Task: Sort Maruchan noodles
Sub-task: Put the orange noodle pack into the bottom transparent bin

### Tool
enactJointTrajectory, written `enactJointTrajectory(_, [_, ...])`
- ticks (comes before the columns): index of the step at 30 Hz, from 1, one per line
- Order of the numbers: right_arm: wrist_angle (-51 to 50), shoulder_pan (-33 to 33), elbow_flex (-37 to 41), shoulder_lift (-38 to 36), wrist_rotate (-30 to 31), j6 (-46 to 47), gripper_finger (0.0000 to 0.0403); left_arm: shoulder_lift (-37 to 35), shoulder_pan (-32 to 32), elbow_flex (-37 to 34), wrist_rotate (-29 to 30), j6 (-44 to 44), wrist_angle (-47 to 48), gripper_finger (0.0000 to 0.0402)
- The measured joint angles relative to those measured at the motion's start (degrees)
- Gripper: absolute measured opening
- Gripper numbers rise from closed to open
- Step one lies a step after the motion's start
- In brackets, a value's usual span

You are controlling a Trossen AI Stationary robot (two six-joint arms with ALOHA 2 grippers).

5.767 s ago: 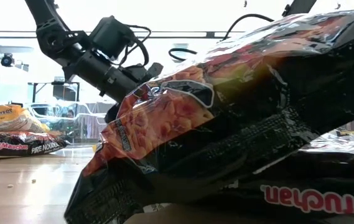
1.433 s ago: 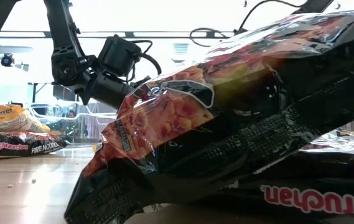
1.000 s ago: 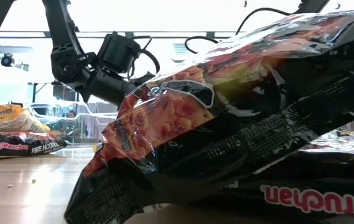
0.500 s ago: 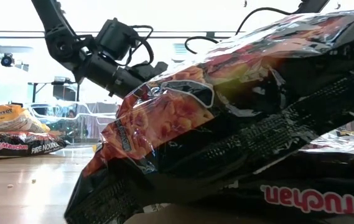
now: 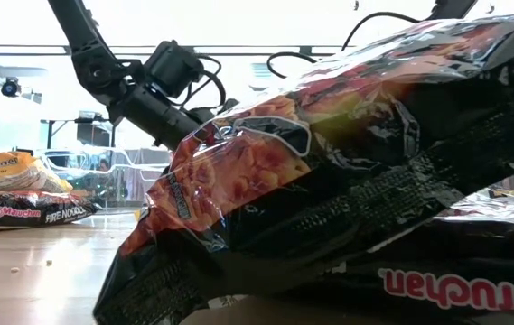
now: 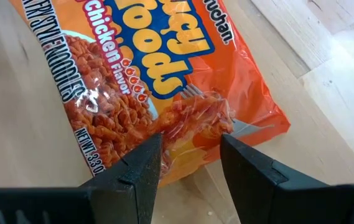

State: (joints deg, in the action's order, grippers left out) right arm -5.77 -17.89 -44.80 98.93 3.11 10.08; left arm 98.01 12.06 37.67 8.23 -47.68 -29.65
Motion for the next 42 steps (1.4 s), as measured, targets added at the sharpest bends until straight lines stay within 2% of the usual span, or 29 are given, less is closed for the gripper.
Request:
enactJointTrajectory(6, [1.25, 0.00, 0.01, 0.32, -0.01, -0.26, 0.0157, 1.76, 1.24, 0.13, -0.22, -2.74, -1.19, 0.0204])
enactJointTrajectory(11, [1.28, 0.00, 0.04, 0.32, -0.02, -0.26, 0.0157, 6.09, 1.28, 1.87, -1.88, -4.08, -3.55, 0.0204])
enactJointTrajectory(23, [1.06, 0.00, 0.09, 0.32, 0.30, -0.21, 0.0157, 14.38, 2.35, 5.64, -5.11, -4.01, -13.92, 0.0204])
enactJointTrajectory(29, [1.19, 0.00, 0.11, 0.32, 0.44, -0.72, 0.0157, 15.10, 2.53, 6.16, -5.32, -3.89, -14.40, 0.0203])
enactJointTrajectory(37, [1.42, 0.00, 0.20, 0.32, 0.56, -3.09, 0.0157, 14.32, 2.63, 6.25, -7.46, -2.93, -15.54, 0.0166])
enactJointTrajectory(42, [1.85, 0.11, 0.26, 0.27, 2.65, -3.99, 0.0157, 14.25, 2.62, 6.23, -8.22, -4.15, -17.85, 0.0144])
